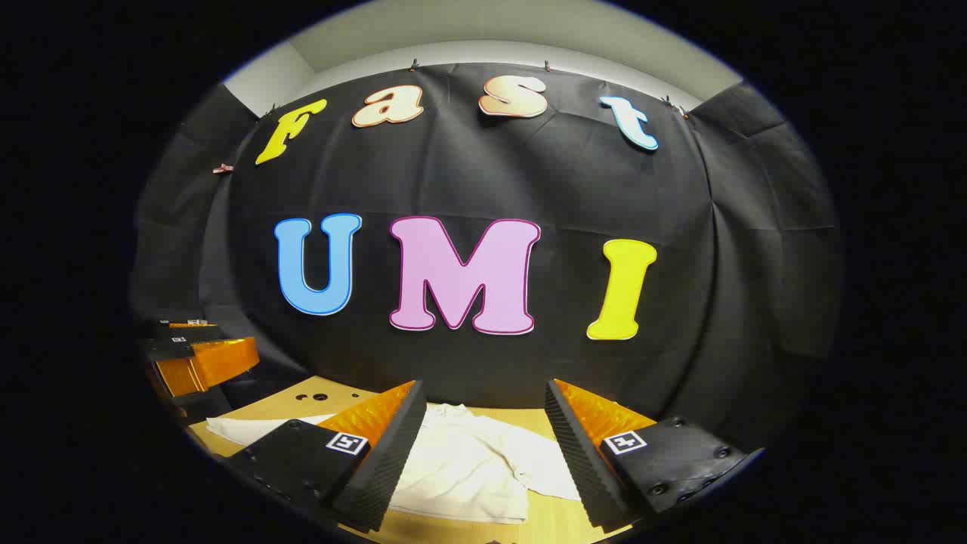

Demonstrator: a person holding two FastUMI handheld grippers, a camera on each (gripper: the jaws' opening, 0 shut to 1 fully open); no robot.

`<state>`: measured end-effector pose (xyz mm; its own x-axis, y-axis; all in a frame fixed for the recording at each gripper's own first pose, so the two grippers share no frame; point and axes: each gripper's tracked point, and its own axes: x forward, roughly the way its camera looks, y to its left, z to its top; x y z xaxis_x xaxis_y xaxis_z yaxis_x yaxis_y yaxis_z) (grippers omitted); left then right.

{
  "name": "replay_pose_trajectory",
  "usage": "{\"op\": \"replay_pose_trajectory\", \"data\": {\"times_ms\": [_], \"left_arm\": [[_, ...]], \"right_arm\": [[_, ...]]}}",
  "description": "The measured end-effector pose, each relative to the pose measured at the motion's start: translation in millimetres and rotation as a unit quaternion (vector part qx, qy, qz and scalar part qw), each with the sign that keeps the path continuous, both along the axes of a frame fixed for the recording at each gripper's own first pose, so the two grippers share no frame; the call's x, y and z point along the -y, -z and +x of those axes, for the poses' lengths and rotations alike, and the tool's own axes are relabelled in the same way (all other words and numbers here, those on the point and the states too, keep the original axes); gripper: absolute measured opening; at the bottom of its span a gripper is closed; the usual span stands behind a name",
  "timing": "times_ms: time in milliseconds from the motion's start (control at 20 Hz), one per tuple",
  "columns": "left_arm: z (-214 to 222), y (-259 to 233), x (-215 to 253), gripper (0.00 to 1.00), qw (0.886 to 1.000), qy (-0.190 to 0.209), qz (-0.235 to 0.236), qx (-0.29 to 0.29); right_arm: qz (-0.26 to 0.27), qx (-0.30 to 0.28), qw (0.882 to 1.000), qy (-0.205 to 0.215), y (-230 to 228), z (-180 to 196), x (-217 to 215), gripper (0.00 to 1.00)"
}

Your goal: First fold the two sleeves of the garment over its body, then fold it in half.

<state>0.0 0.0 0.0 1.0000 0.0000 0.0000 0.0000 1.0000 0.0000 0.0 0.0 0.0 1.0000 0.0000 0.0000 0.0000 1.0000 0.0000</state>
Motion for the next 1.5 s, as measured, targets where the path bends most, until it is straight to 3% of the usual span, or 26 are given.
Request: {"op": "replay_pose_trajectory", "data": {"times_ms": [400, 900, 1500], "left_arm": [[1.9, 2.5, -7.1, 0.97, 1.0, 0.001, 0.001, -0.004], [9.1, 4.4, -3.7, 0.97, 1.0, 0.006, -0.004, -0.008], [12.9, 27.8, 0.2, 0.97, 0.999, -0.009, 0.001, -0.037]], "right_arm": [[-0.021, -0.016, 1.0, -0.005, 15.1, 1.7, -10.8, 0.97], [-0.028, -0.038, 0.999, 0.012, 35.2, 14.5, 7.4, 0.97], [-0.01, -0.142, 0.987, 0.081, 124.0, 32.3, 123.5, 0.97]]}}
